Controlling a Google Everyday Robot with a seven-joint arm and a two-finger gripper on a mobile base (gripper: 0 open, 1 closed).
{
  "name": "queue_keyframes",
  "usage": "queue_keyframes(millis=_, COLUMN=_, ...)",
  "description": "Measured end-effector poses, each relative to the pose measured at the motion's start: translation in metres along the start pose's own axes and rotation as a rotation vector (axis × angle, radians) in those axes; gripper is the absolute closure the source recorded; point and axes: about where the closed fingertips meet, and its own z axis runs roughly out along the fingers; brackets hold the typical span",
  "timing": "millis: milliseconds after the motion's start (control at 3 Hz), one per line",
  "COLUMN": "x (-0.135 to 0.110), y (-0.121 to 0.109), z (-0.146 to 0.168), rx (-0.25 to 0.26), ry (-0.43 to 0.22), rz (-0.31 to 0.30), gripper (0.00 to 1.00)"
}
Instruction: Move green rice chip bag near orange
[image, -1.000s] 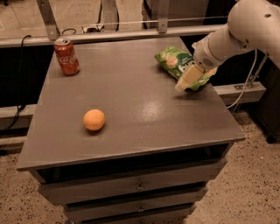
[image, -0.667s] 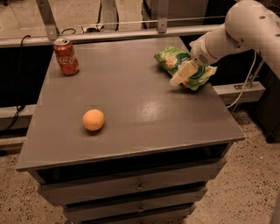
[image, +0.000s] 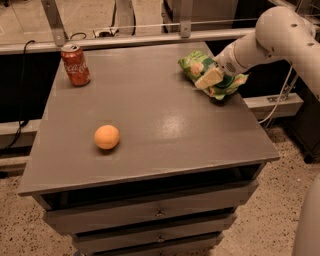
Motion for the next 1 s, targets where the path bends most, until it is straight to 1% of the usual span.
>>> queue_keyframes(millis=333, x=-0.005, y=0.003, z=-0.006, rx=-0.004, ry=-0.006, rz=-0.01, gripper=0.63)
queue_keyframes(millis=667, x=-0.03, y=0.012, z=-0.029, rx=0.001, ry=-0.039, rz=-0.075, gripper=0.87)
queue_keyframes(millis=1000, x=-0.032, y=0.013, z=-0.029, rx=-0.001, ry=-0.041, rz=-0.082, gripper=1.0)
